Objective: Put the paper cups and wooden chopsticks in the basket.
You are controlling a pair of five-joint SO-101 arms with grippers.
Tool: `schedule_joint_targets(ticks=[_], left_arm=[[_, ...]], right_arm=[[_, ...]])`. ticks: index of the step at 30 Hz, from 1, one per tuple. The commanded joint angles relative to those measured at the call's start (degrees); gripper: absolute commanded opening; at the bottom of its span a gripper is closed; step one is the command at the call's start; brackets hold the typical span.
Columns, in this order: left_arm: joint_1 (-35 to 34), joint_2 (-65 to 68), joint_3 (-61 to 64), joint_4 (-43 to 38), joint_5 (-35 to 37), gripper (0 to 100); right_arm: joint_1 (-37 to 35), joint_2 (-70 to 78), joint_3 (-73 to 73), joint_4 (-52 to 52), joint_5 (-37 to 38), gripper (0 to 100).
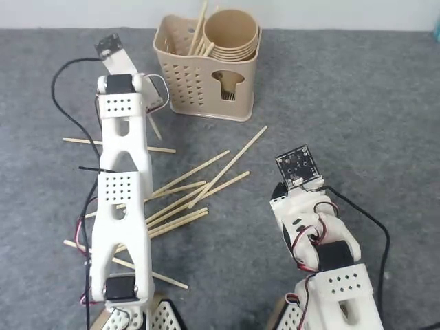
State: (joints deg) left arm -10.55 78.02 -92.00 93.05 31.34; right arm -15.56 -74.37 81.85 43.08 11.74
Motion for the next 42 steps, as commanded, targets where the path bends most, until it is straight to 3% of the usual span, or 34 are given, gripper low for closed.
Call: schedule_joint_targets(ticks=[1,8,19,32,42], left_arm=[[0.70,-3.96,-4.18,2.55,0.44,1],[0.70,-17.32,-4.18,3.25,-0.35,1],[6.42,-36.84,-4.09,-2.64,-15.38,1],[8.70,-37.71,-4.00,-17.85,-17.41,1],[12.13,-33.49,-4.09,-24.00,-20.92,1]], right_arm=[[0.75,-0.92,-0.79,-1.10,0.97,3.4],[0.75,-0.92,-0.79,-1.10,0.97,3.4],[0.75,-0.92,-0.79,-1.19,0.97,3.4],[0.75,-0.92,-0.70,-1.19,2.64,3.1],[0.75,-0.92,-0.70,-1.27,2.73,3.1]])
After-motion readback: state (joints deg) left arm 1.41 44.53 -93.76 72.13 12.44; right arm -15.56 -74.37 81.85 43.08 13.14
